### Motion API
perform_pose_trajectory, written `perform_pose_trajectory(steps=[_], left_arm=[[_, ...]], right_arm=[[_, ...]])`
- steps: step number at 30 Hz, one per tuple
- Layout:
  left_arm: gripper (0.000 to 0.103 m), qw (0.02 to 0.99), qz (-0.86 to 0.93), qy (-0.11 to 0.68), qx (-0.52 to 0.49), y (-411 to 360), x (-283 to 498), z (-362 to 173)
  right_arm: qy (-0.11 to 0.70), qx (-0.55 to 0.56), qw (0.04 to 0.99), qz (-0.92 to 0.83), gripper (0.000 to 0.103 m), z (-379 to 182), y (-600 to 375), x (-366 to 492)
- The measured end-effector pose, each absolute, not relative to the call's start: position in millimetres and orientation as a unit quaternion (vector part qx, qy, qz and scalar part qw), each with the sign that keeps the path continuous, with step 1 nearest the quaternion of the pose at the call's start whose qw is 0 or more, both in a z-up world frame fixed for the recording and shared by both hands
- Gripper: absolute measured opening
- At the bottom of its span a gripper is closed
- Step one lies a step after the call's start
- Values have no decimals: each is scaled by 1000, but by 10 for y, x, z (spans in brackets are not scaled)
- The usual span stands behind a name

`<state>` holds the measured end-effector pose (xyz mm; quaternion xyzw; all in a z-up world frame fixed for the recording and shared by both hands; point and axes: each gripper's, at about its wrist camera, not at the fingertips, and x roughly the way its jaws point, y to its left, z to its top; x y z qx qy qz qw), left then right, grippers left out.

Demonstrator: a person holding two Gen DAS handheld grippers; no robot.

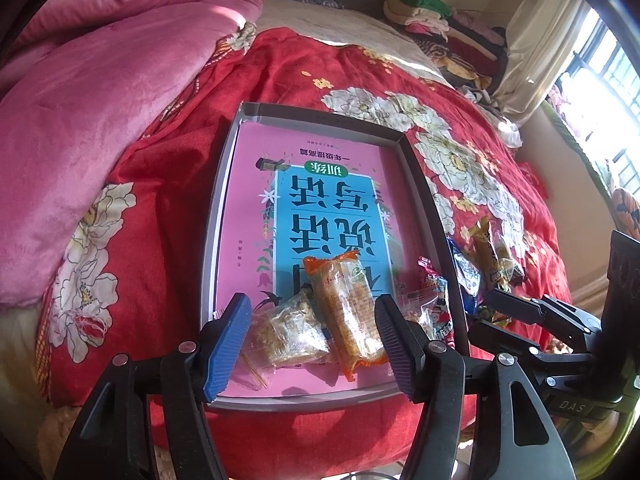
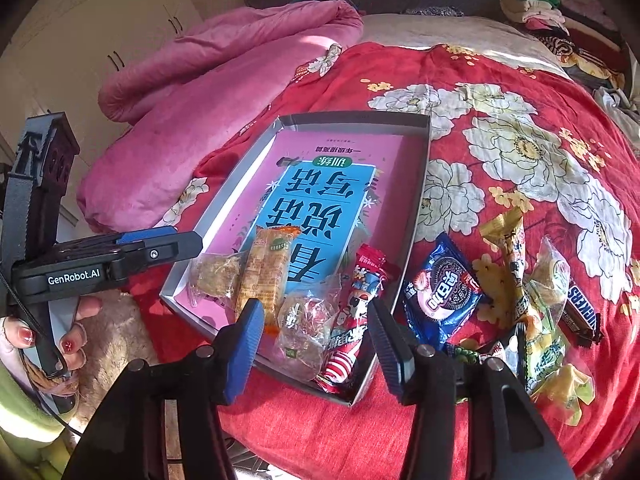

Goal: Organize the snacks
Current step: 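Lift both open tools away from the tray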

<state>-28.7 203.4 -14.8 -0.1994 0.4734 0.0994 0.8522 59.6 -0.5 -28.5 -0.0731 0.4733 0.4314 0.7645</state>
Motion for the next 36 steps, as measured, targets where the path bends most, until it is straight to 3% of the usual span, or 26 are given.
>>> perform_pose_trajectory(steps=[6,36], left_arm=[[75,857,102,466,-194,1985,-273,-73],[76,868,65,461,-171,1581,-102,155]], right_arm=[[466,-69,772,427,58,-238,-53,608],[381,-54,837,390,78,206,-428,667]])
